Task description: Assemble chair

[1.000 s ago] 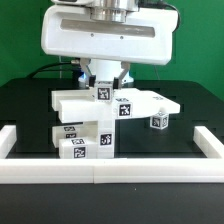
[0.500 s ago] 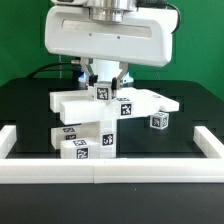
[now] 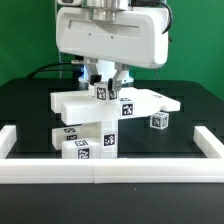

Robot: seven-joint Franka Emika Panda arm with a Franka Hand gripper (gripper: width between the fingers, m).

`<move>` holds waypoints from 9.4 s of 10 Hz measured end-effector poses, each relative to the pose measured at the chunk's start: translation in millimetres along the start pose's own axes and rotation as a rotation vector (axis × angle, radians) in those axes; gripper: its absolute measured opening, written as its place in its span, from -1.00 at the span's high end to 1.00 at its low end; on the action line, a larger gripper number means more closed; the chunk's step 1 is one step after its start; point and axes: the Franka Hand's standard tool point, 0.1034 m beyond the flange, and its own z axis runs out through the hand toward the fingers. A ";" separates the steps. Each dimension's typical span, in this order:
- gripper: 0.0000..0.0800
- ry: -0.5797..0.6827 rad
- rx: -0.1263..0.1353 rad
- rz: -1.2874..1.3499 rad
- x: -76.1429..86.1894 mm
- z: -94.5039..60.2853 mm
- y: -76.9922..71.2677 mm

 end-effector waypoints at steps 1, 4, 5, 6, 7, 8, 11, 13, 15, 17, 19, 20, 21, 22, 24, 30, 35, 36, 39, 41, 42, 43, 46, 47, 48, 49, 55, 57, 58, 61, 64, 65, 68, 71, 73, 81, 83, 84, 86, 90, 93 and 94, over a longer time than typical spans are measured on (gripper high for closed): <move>0.27 0.000 0.000 0.063 -0.1 0.0 -0.1; 0.27 -0.001 0.001 0.228 -0.6 0.1 -0.7; 0.27 -0.005 0.005 0.334 -1.5 0.1 -1.8; 0.27 -0.007 0.007 0.384 -2.0 0.1 -2.3; 0.27 -0.008 0.008 0.437 -2.4 0.2 -2.7; 0.27 -0.009 0.009 0.482 -2.9 0.3 -3.2; 0.27 -0.022 0.019 0.652 -4.8 0.2 -5.8; 0.26 -0.023 0.019 0.638 -4.9 0.2 -5.9; -0.17 -0.021 0.020 0.534 -5.0 -0.1 -6.3; -0.60 -0.012 0.029 0.336 -5.5 -0.5 -9.1; -0.62 0.003 0.038 0.115 -9.7 0.2 -14.7; -0.62 0.014 0.043 0.020 -10.3 1.4 -15.3; -0.62 0.020 0.044 -0.065 -9.5 1.7 -14.6; -0.62 0.022 0.042 -0.133 -9.7 1.8 -14.6; -0.62 0.025 0.041 -0.244 -9.6 1.8 -14.2; -0.62 0.034 0.025 -0.660 -7.0 2.4 -10.6; 0.29 0.035 0.027 -0.627 -5.8 1.8 -10.2; 0.29 0.035 0.027 -0.624 -5.7 1.8 -10.1; 0.29 0.031 0.032 -0.438 -5.8 1.9 -10.3; 0.29 0.029 0.033 -0.336 -5.8 1.9 -10.2; 0.29 0.027 0.034 -0.251 -5.9 2.0 -10.2; 0.29 0.025 0.036 -0.168 -6.1 2.1 -10.4; 0.29 0.021 0.039 0.020 -6.8 2.1 -11.0; 0.29 0.020 0.040 0.050 -6.8 2.1 -11.1; 0.11 0.020 0.040 0.074 -7.0 2.3 -11.2; -0.23 0.020 0.040 0.066 -7.0 2.3 -11.1; -0.62 0.011 0.059 0.093 -24.6 -8.7 -19.3; -0.62 0.013 0.059 0.082 -24.2 -8.9 -20.9; -0.62 0.012 0.058 0.082 -24.3 -8.5 -20.7; -0.62 0.012 0.059 0.079 -26.6 -8.7 -21.6; -0.62 -0.020 0.071 0.056 -62.8 -13.9 -22.3; -0.62 -0.025 0.074 0.067 -73.8 -13.7 -25.0; -0.62 -0.036 0.086 0.078 -85.5 -16.6 -31.7; -0.62 -0.032 0.091 0.083 -87.1 -16.0 -31.9; -0.62 -0.042 0.103 0.134 -124.0 -9.6 -24.0; -0.62 -0.052 0.088 0.163 -153.3 3.2 -18.9; -0.62 -0.037 0.077 0.127 -172.6 14.9 -9.3; -0.62 -0.032 0.076 0.054 -174.7 16.5 -9.2; -0.62 -0.014 0.087 -0.094 -171.1 18.2 -7.1; -0.62 -0.010 0.092 -0.094 -170.8 19.3 -5.8; -0.62 0.014 0.092 -0.313 -165.9 20.2 0.1; -0.62 0.016 0.097 -0.308 -161.5 21.1 3.8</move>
Offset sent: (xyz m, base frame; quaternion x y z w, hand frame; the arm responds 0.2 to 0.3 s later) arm 0.0000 0.0000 0.0000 0.0000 0.0000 0.1296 0.9916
